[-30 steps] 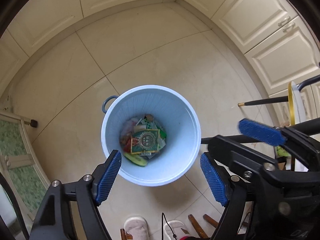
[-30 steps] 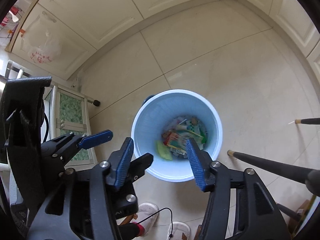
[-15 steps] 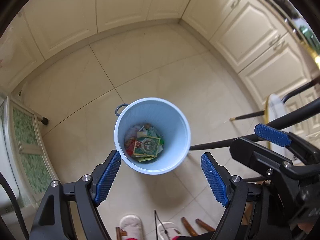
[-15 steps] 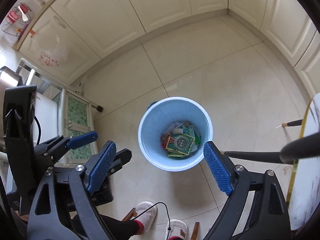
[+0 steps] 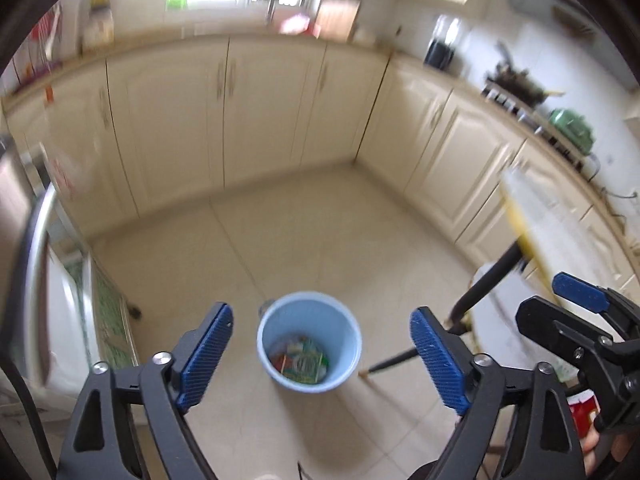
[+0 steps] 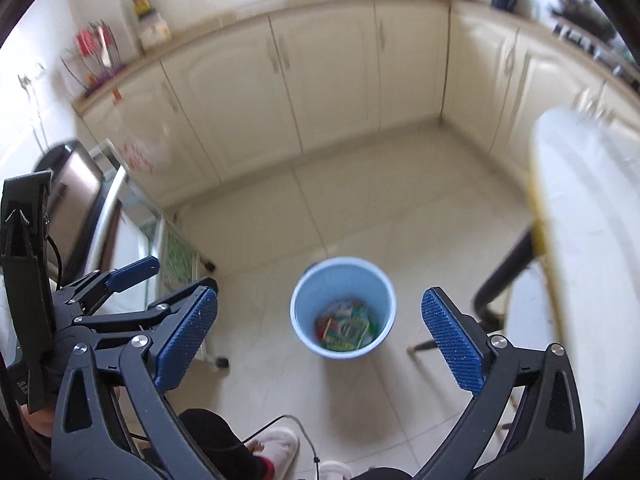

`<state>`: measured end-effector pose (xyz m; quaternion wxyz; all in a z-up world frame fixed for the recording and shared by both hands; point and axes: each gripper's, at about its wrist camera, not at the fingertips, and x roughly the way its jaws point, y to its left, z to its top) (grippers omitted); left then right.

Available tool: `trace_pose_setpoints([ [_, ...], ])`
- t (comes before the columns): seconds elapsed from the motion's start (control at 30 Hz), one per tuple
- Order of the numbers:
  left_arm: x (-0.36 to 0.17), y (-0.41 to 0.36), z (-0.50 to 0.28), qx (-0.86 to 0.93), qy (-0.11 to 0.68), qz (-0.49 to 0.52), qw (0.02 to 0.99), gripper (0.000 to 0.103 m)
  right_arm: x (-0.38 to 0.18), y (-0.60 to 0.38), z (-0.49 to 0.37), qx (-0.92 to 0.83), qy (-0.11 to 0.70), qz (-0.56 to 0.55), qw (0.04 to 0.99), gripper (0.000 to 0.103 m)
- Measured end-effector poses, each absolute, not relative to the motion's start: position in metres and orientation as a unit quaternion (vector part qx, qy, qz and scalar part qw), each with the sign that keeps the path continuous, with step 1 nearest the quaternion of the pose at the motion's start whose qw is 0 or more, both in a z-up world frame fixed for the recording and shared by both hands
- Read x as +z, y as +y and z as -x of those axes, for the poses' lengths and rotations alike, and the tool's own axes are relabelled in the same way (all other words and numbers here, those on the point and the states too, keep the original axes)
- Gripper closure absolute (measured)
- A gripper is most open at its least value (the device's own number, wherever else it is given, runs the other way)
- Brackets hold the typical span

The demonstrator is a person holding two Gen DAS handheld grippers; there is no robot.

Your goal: Collect trash

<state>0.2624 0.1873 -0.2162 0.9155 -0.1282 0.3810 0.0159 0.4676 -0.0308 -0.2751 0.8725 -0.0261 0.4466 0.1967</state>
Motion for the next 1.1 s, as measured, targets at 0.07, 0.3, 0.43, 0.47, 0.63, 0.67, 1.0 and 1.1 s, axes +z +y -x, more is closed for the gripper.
trace_pose_setpoints([
  [0.07,-0.19,0.172,-0.239,0.024,0.343,0.113,0.932,0.006,-0.243,-0.044,-0.444,0.183,0.416,0.024,0.891,0.0],
  [0.3,-0.126,0.104,-0.156,0.043,0.237,0.075,0.968,0.001,-0.145,-0.089,-0.36,0.132,0.322,0.026,0.937,0.0],
  [0.43,-0.103,0.066,-0.105,0.041,0.198,0.055,0.978,0.001,-0.097,-0.115,-0.309,0.095,0.272,0.029,0.957,0.0],
  [0.47,-0.099,0.054,-0.094,0.04,0.188,0.05,0.98,0.001,-0.086,-0.119,-0.298,0.084,0.261,0.03,0.961,0.0],
  [0.63,-0.092,-0.001,-0.015,0.03,0.131,0.027,0.991,0.001,-0.043,-0.14,-0.238,0.041,0.208,0.027,0.977,0.0],
  [0.67,-0.095,-0.009,-0.005,0.022,0.123,0.026,0.992,0.001,-0.034,-0.145,-0.228,0.04,0.197,0.023,0.979,0.0],
  [1.0,-0.12,-0.035,0.08,-0.002,0.064,0.016,0.998,0.001,0.011,-0.164,-0.163,-0.007,0.131,0.023,0.991,0.0],
  [1.1,-0.13,-0.013,0.098,-0.012,0.069,0.016,0.997,0.001,0.011,-0.167,-0.16,-0.006,0.132,0.016,0.991,0.0],
])
